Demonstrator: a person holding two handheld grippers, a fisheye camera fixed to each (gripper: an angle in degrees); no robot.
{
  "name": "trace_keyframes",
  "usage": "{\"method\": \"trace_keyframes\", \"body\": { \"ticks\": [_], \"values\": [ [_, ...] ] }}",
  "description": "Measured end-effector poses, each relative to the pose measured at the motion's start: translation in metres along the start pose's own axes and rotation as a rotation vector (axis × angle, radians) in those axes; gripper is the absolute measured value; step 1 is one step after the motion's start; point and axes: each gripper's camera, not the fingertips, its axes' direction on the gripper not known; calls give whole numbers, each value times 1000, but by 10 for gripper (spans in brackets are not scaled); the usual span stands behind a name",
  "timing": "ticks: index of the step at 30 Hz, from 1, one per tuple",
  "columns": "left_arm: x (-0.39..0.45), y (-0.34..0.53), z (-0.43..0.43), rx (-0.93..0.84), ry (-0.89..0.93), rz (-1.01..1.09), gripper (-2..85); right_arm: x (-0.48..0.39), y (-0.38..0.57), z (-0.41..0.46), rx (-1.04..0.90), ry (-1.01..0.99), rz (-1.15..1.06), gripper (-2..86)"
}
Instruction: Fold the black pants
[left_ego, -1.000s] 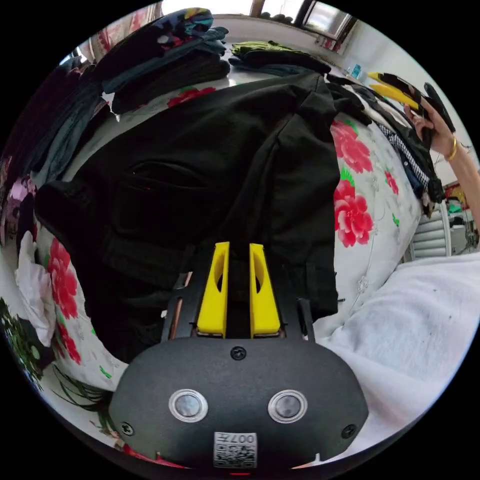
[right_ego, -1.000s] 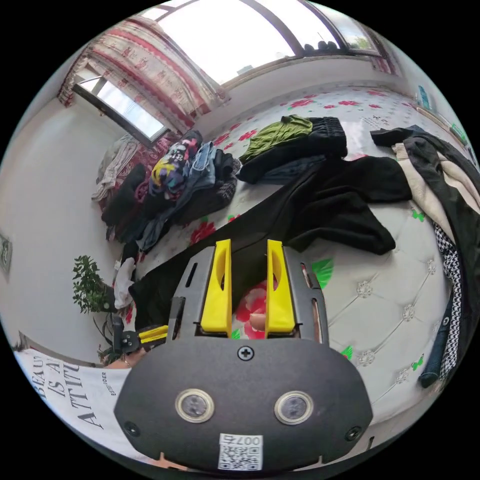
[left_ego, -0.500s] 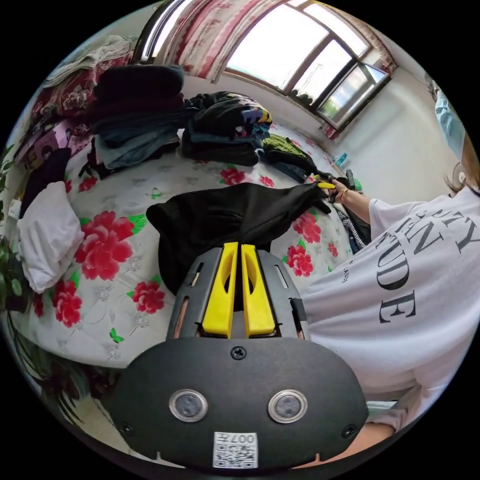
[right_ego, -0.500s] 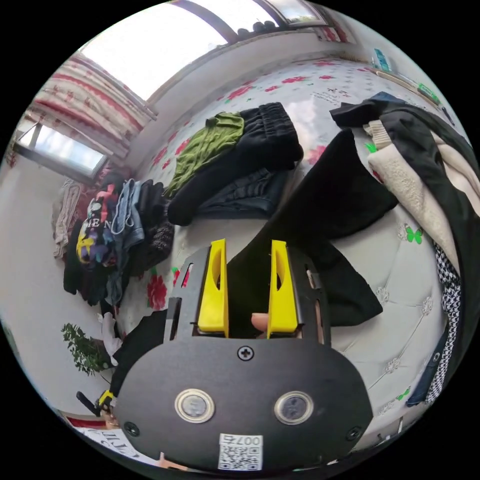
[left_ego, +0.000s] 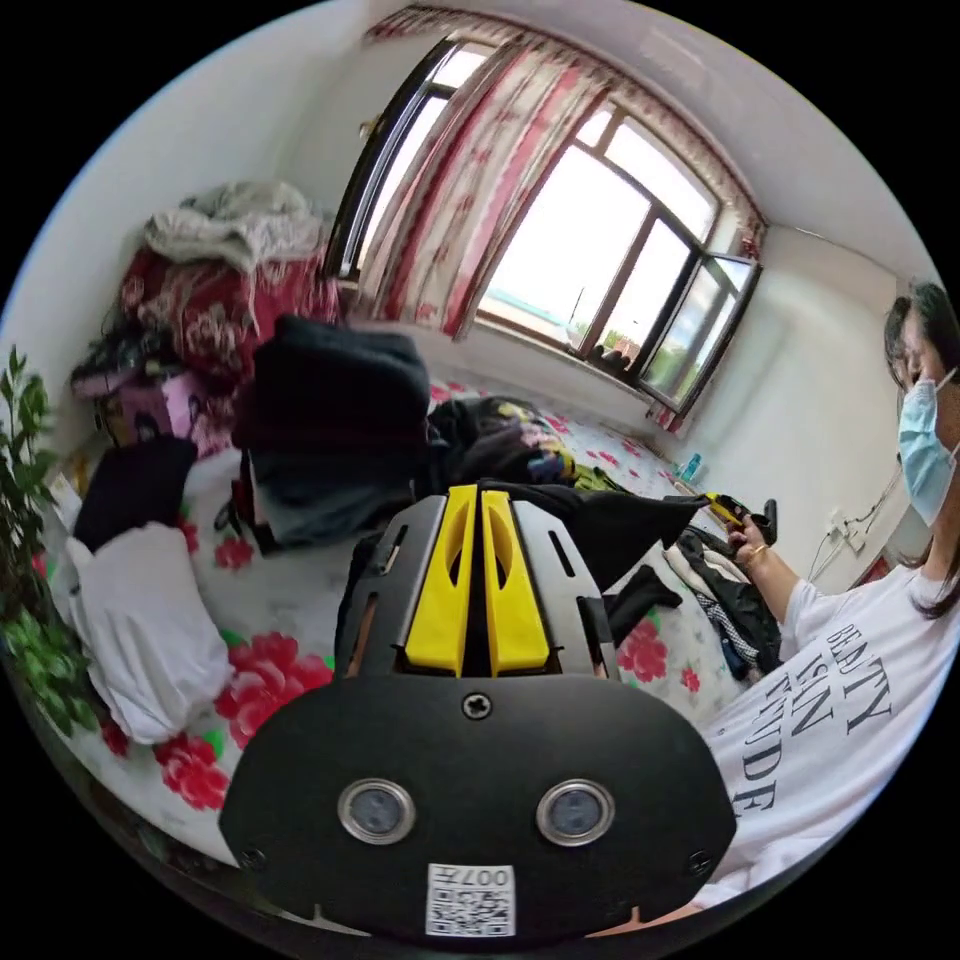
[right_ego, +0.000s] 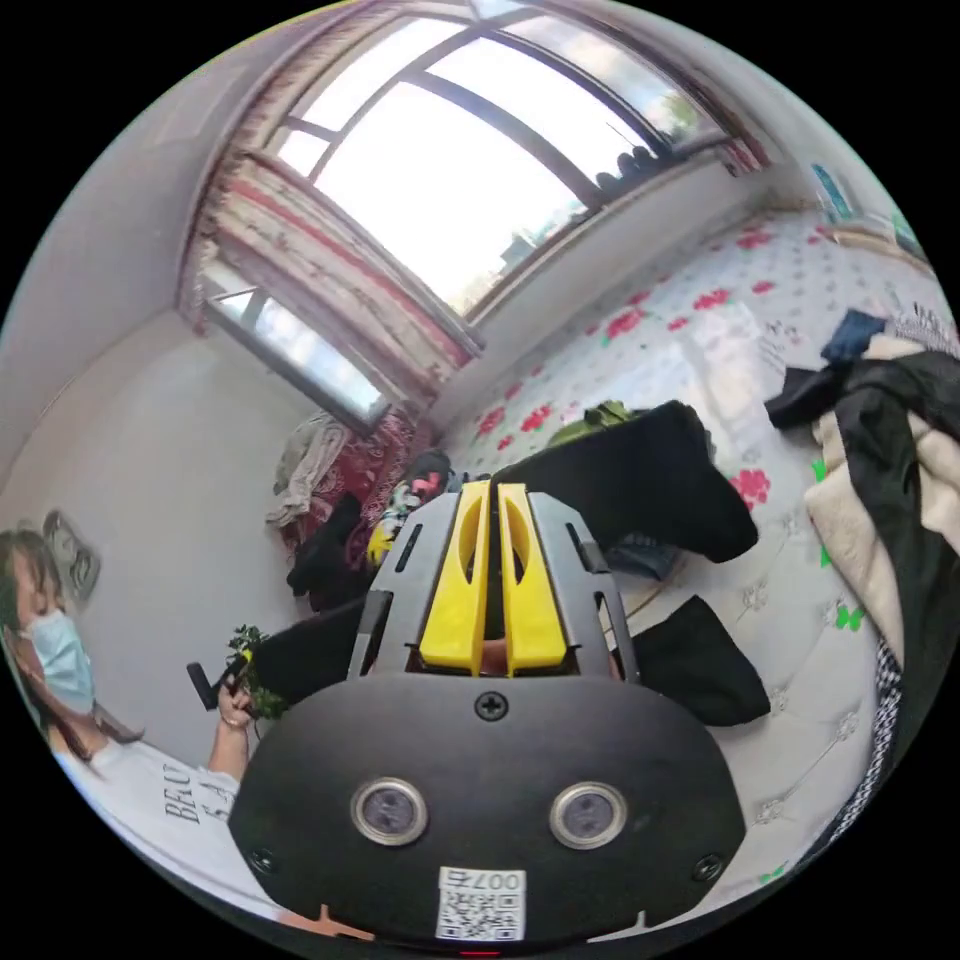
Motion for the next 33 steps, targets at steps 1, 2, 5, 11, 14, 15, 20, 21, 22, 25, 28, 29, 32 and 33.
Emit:
{"method": "trace_keyframes", "body": {
  "ticks": [1,2,5,11,14,15,20,21,22,25,28,29,32,33],
  "values": [
    [7,-5,-23,43,-27,50,-10,-23,7,-24,17,-10,-66,-3],
    [12,-1,-47,89,-44,89,-10,-43,19,-48,31,-7,-121,-3],
    [17,39,-108,141,-101,134,-10,-70,70,-94,20,-2,-188,-2],
    [-10,200,-122,-264,-248,-103,-8,-32,226,-104,-274,187,-9,12],
    [-43,296,-105,-445,-287,-429,-4,12,291,-87,-501,326,157,37],
    [-47,309,-108,-433,-295,-482,-2,18,299,-87,-512,357,174,42],
    [-48,333,-110,-365,-306,-589,48,65,301,-107,-339,408,335,82],
    [-46,331,-107,-368,-309,-582,49,70,298,-106,-323,393,347,84],
    [-44,327,-97,-378,-306,-572,51,80,293,-102,-298,372,358,87],
    [-39,318,-66,-406,-282,-561,56,95,280,-74,-309,355,355,88],
    [-25,306,-36,-440,-266,-508,56,95,274,-32,-413,382,326,80],
    [-19,302,-25,-458,-269,-482,55,83,272,-26,-357,476,250,67],
    [-6,296,-6,-497,-286,-430,52,77,275,7,-527,342,198,31],
    [-5,295,-4,-503,-289,-428,52,75,274,8,-532,329,189,24]
  ]
}}
